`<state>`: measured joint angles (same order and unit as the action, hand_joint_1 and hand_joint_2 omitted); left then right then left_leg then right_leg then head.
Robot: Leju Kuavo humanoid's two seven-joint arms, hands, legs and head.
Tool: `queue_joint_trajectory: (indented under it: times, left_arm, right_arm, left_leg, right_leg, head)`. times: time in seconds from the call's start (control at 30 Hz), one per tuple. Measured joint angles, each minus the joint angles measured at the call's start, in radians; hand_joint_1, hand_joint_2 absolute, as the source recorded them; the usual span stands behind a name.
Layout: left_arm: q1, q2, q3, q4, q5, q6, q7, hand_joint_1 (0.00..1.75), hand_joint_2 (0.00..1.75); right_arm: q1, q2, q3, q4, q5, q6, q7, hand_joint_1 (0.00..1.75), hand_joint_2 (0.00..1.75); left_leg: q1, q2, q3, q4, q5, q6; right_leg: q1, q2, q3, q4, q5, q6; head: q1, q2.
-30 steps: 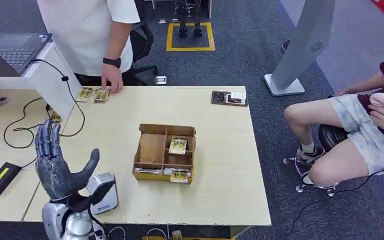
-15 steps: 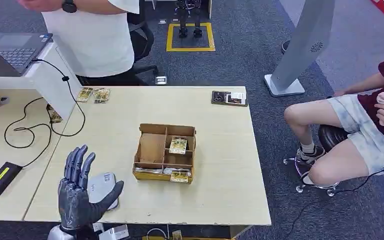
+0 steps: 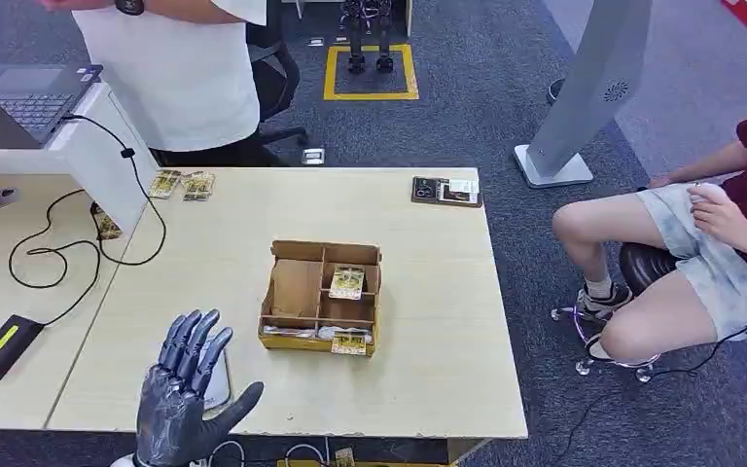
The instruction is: Pass the card to the sensor for recognition and then transmit it.
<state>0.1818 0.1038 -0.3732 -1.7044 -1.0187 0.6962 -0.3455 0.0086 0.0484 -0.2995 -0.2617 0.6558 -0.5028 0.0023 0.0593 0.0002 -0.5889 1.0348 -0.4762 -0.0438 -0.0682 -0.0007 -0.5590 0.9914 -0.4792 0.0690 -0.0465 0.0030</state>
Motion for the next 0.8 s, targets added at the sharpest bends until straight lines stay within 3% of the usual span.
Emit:
queue_joint_trajectory:
  times: [0.2, 0.4, 0.5, 0.7, 0.8]
  left_arm:
    - [-0.059, 0.046, -0.112, 0.090, -0.125, -0.023, 0.135, 0.00, 1.75]
    - [-0.141, 0.053, -0.196, 0.213, -0.178, -0.078, 0.225, 0.00, 1.75]
    - [-0.181, 0.044, -0.224, 0.254, -0.173, -0.130, 0.251, 0.00, 1.75]
    - [-0.221, 0.035, -0.249, 0.291, -0.165, -0.158, 0.257, 0.00, 1.75]
    - [-0.243, 0.026, -0.262, 0.304, -0.178, -0.205, 0.295, 0.00, 1.75]
  right_arm:
    - [-0.003, 0.000, -0.005, 0.002, 0.031, 0.015, 0.007, 0.00, 1.75]
    - [-0.012, 0.000, -0.007, 0.002, 0.059, 0.027, 0.027, 0.00, 1.75]
    - [-0.015, 0.000, -0.008, 0.002, 0.071, 0.031, 0.034, 0.00, 1.75]
    - [-0.018, 0.000, -0.010, 0.002, 0.075, 0.032, 0.036, 0.00, 1.75]
    - [-0.020, 0.000, -0.010, 0.001, 0.087, 0.035, 0.041, 0.00, 1.75]
  left_leg:
    - [0.000, 0.000, 0.000, 0.000, 0.000, 0.000]
    - [0.000, 0.000, 0.000, 0.000, 0.000, 0.000]
    - [0.000, 0.000, 0.000, 0.000, 0.000, 0.000]
    - [0.000, 0.000, 0.000, 0.000, 0.000, 0.000]
    - [0.000, 0.000, -0.001, 0.000, 0.000, 0.000]
  right_leg:
    - [0.000, 0.000, 0.000, 0.000, 0.000, 0.000]
    - [0.000, 0.001, 0.000, 0.000, 0.001, 0.000]
    - [0.000, 0.000, 0.000, 0.000, 0.001, 0.000]
    - [0.000, 0.000, 0.000, 0.000, 0.001, 0.000]
    - [0.000, 0.000, -0.001, 0.000, 0.001, 0.000]
  head:
    - [0.000, 0.000]
    - [0.000, 0.000]
    - [0.000, 0.000]
    - [0.000, 0.000]
    - [0.000, 0.000]
